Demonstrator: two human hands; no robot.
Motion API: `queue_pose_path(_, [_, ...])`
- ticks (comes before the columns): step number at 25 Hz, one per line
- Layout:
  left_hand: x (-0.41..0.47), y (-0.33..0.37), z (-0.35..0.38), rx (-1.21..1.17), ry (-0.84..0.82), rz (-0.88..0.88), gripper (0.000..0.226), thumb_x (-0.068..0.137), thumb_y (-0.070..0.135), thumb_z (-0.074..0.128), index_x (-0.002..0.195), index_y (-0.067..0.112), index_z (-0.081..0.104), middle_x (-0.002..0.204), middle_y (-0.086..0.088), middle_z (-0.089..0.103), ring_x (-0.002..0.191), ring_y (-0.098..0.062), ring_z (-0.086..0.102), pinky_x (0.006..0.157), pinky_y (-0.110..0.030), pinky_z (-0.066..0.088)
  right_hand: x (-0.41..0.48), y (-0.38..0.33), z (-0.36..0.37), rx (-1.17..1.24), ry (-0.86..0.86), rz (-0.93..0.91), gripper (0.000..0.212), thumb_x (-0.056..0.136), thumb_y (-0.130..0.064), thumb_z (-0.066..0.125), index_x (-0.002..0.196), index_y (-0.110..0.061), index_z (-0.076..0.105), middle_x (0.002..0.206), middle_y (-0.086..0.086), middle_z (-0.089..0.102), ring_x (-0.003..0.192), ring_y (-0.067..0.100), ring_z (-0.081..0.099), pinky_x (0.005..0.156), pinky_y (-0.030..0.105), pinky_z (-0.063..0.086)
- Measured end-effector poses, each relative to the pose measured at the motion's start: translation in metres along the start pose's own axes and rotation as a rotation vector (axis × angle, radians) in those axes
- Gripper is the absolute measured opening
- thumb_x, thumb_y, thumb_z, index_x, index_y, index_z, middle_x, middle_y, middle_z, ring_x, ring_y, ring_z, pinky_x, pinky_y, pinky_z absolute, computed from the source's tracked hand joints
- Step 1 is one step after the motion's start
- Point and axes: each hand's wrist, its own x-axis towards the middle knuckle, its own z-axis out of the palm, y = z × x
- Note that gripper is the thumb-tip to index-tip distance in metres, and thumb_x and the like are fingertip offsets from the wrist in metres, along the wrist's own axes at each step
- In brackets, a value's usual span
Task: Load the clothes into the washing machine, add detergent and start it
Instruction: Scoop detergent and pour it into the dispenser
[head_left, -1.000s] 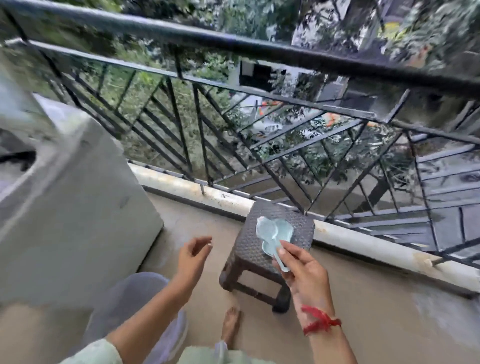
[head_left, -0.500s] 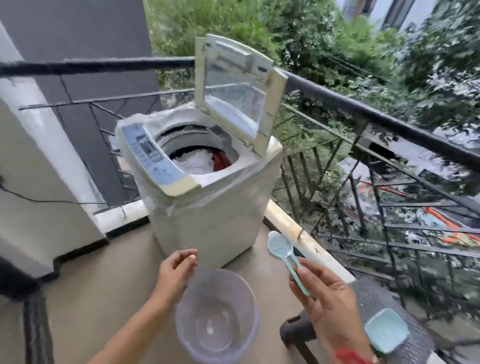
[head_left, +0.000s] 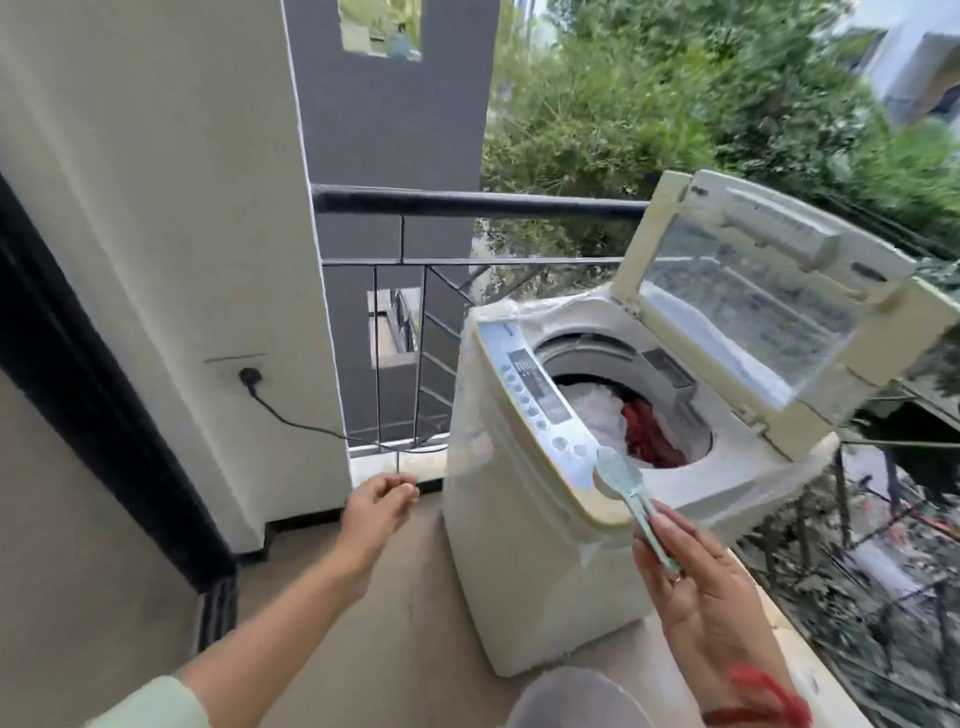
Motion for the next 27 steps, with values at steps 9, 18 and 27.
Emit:
queue_pose_path(9, [0.141,0.057,0.057,0.004,-0.209,0.023,0.013,0.09,0.007,0.056,0.088,0.012,0.067,0.084,-0.006,0.068,0.078,-0.013,0.062,0.079,-0.025,0.05,0.115,0.005,0.058,0.052,0.046,-0.025,0.016,0.072,-0.002,0.061,0.072,-0.007,0.076,0.076,0.008,0.073,0.064,0.01,0.07,0.057,0.016,0.055])
queue_pose_path(18, [0.284,0.103,0.198,0.114,-0.49,-0.036,0.014,0.092,0.006,0.055,0.087,0.012,0.067,0.077,-0.004,0.065,0.077,-0.016,0.061,0.076,-0.025,0.049,0.246,-0.039,0.067,0.104,0.273,-0.128,0.024,0.081,0.004,0.056,0.069,-0.005,0.074,0.069,0.007,0.073,0.053,0.011,0.066,0.052,0.018,0.056])
queue_pose_path(27, [0.354,0.05,0.326,0.402,-0.852,-0.283,0.012,0.092,0.01,0.055,0.084,0.013,0.064,0.075,-0.005,0.063,0.065,-0.011,0.059,0.058,-0.018,0.046,0.295,-0.044,0.044,0.23,0.559,-0.264,0.016,0.07,-0.002,0.061,0.071,-0.009,0.076,0.071,0.003,0.073,0.059,0.009,0.068,0.056,0.018,0.056])
